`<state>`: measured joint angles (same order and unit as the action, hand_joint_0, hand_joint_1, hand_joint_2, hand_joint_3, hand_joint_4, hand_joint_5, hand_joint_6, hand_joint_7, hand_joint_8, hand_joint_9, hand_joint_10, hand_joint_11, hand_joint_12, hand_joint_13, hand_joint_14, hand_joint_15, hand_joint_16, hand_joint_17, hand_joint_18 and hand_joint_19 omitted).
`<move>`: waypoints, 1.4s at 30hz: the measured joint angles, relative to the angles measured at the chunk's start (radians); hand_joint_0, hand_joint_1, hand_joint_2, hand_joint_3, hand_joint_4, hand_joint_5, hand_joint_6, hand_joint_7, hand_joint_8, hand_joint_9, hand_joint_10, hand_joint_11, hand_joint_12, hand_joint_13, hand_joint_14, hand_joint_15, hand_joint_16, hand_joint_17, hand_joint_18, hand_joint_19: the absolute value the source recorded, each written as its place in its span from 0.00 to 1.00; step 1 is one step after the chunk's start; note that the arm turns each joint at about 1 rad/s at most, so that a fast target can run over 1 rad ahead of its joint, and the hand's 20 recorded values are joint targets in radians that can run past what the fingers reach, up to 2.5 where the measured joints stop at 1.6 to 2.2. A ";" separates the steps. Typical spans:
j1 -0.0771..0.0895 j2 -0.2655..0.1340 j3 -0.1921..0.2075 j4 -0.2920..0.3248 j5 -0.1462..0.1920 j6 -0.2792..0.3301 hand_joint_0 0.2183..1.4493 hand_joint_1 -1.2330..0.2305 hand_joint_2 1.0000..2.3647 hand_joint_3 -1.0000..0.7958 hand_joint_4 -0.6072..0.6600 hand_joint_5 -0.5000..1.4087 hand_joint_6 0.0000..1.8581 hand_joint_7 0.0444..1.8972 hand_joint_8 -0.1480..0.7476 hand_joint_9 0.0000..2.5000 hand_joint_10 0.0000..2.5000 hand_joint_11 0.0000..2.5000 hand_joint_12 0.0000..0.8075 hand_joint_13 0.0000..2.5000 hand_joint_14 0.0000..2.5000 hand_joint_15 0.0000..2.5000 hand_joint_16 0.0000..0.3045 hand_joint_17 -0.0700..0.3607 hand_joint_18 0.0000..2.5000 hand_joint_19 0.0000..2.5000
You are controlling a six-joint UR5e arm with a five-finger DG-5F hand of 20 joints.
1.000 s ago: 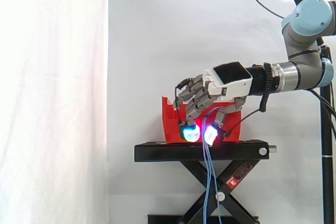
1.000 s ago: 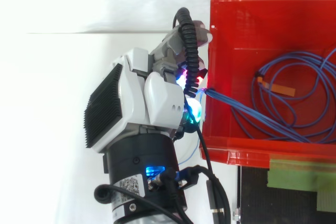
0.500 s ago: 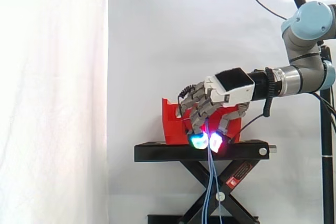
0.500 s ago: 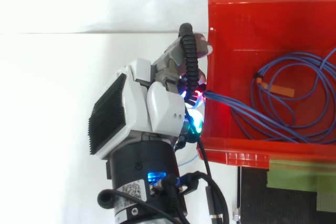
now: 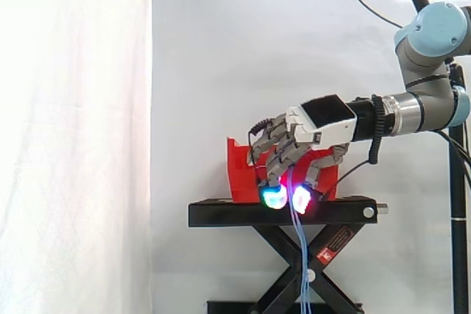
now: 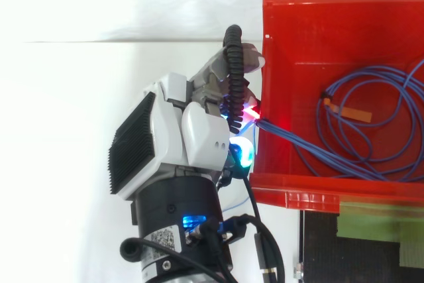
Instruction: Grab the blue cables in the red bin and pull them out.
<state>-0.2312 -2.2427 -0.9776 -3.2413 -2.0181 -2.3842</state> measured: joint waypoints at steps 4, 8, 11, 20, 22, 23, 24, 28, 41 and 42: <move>0.000 0.000 0.000 0.003 -0.003 -0.006 0.48 0.17 0.00 0.00 0.67 0.72 0.01 0.39 0.48 0.40 0.01 0.34 0.45 0.28 0.01 0.20 0.17 0.43 0.26 0.28; -0.001 0.001 0.000 0.002 -0.003 -0.012 0.48 0.17 0.00 0.00 0.67 0.72 0.01 0.38 0.48 0.40 0.01 0.34 0.45 0.28 0.01 0.20 0.17 0.43 0.26 0.28; -0.002 0.001 0.000 0.002 -0.004 -0.014 0.48 0.17 0.00 0.00 0.68 0.72 0.01 0.38 0.48 0.40 0.01 0.34 0.45 0.28 0.01 0.21 0.17 0.44 0.26 0.29; -0.004 0.001 0.000 0.004 -0.005 -0.020 0.49 0.17 0.00 0.00 0.66 0.74 0.01 0.41 0.48 0.40 0.01 0.35 0.44 0.28 0.01 0.20 0.17 0.44 0.27 0.28; -0.004 0.001 0.001 0.004 -0.005 -0.022 0.49 0.17 0.00 0.00 0.66 0.74 0.01 0.42 0.48 0.40 0.01 0.34 0.44 0.28 0.01 0.20 0.17 0.43 0.27 0.28; -0.004 0.001 0.002 0.004 -0.005 -0.022 0.50 0.17 0.00 0.00 0.66 0.75 0.00 0.43 0.48 0.40 0.01 0.34 0.44 0.29 0.01 0.20 0.17 0.43 0.27 0.28; -0.005 0.001 0.003 0.004 -0.005 -0.023 0.50 0.17 0.00 0.00 0.65 0.75 0.00 0.43 0.48 0.40 0.01 0.35 0.44 0.29 0.01 0.21 0.17 0.43 0.27 0.28; -0.005 0.001 0.006 0.002 -0.005 -0.024 0.50 0.17 0.00 0.00 0.65 0.77 0.00 0.48 0.48 0.41 0.01 0.35 0.44 0.29 0.01 0.20 0.17 0.43 0.27 0.29; -0.007 0.000 0.008 -0.010 -0.005 -0.040 0.54 0.18 0.00 0.00 0.62 0.76 0.19 0.45 0.49 0.44 0.01 0.35 0.44 0.31 0.01 0.21 0.17 0.43 0.28 0.28; -0.007 0.000 0.008 -0.011 -0.005 -0.040 0.54 0.18 0.00 0.00 0.62 0.75 0.20 0.44 0.48 0.44 0.01 0.35 0.44 0.31 0.01 0.21 0.17 0.43 0.28 0.28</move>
<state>-0.2378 -2.2423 -0.9695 -3.2521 -2.0233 -2.4241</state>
